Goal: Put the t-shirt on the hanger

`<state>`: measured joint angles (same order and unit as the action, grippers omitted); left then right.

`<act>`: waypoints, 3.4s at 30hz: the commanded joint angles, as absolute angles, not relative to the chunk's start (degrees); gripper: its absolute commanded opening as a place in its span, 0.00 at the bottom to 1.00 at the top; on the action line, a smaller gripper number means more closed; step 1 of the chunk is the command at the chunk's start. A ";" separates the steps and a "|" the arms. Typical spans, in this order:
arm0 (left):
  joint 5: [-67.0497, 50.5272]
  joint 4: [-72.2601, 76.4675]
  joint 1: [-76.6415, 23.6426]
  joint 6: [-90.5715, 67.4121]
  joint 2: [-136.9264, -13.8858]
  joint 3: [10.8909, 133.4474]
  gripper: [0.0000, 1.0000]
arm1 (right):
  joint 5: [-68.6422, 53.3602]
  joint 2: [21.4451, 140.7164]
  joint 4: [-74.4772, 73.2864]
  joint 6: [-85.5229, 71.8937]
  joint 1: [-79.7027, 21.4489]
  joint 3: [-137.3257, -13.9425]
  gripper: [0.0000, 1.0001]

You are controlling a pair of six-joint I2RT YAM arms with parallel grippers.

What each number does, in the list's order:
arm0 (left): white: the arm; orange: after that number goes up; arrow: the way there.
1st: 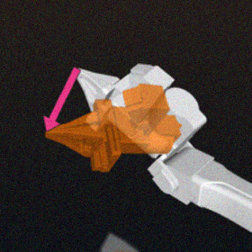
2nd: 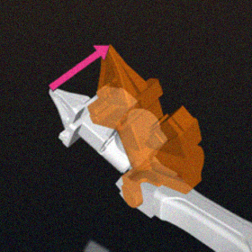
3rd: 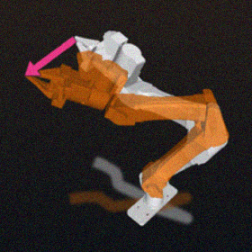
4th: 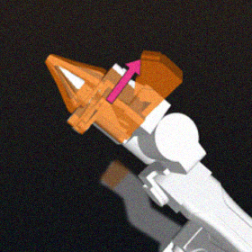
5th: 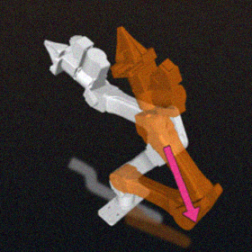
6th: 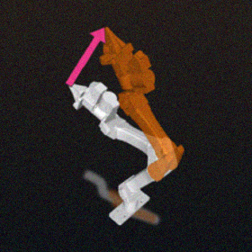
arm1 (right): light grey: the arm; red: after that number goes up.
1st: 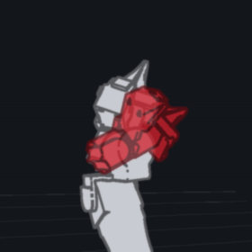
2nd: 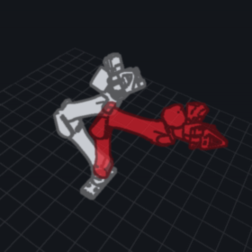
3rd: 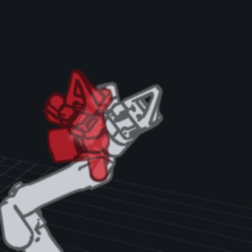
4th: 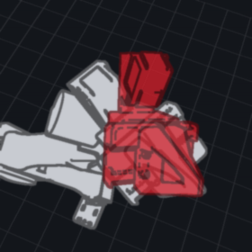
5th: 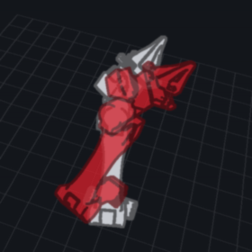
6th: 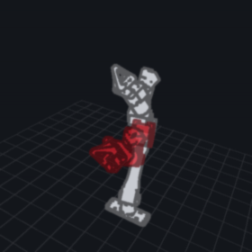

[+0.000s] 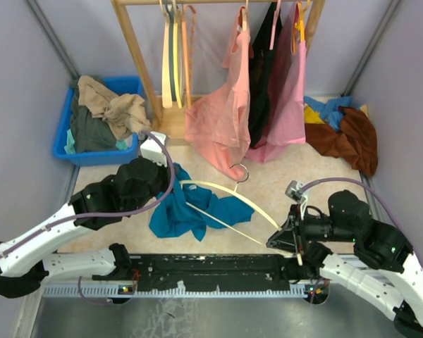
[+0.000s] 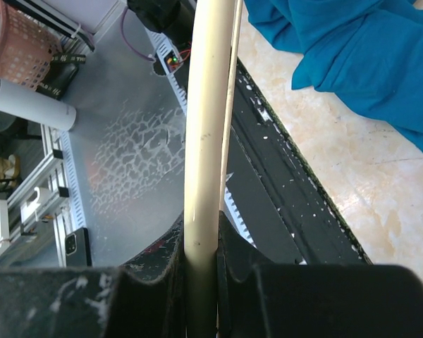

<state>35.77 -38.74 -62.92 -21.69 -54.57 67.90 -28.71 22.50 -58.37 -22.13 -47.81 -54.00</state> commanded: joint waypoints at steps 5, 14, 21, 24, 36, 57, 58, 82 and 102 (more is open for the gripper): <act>34.33 -32.72 -63.28 -15.51 -53.51 70.80 0.03 | -35.31 25.33 -51.44 -21.53 -47.57 -52.84 0.00; 24.82 -27.27 -63.28 -13.10 -57.29 73.86 0.02 | -31.22 29.78 -46.06 -21.14 -47.60 -52.91 0.00; 15.92 -25.38 -63.28 -13.28 -58.13 76.18 0.02 | -28.43 31.75 -40.06 -20.59 -47.55 -54.25 0.00; 13.99 -25.40 -63.26 -13.46 -57.89 76.57 0.02 | -28.72 30.36 -36.61 -21.52 -47.56 -53.32 0.00; 4.77 -22.59 -63.28 -12.99 -58.13 75.37 0.02 | -32.88 30.81 -29.86 -22.77 -47.58 -47.85 0.00; -18.69 -18.63 -63.61 -12.92 -62.12 77.35 0.02 | -30.76 25.83 -13.63 -27.01 -47.55 -40.02 0.00; -19.30 -18.30 -63.67 -12.92 -62.17 77.28 0.02 | -30.76 25.60 -12.62 -27.33 -47.55 -39.31 0.00; -12.28 -18.67 -63.98 -10.53 -61.99 83.37 0.53 | -26.26 11.17 -12.72 -24.65 -47.55 -32.10 0.00; 11.85 -28.50 -63.98 -9.49 -54.72 87.39 0.60 | -24.32 3.88 -13.00 -24.46 -47.56 -32.43 0.00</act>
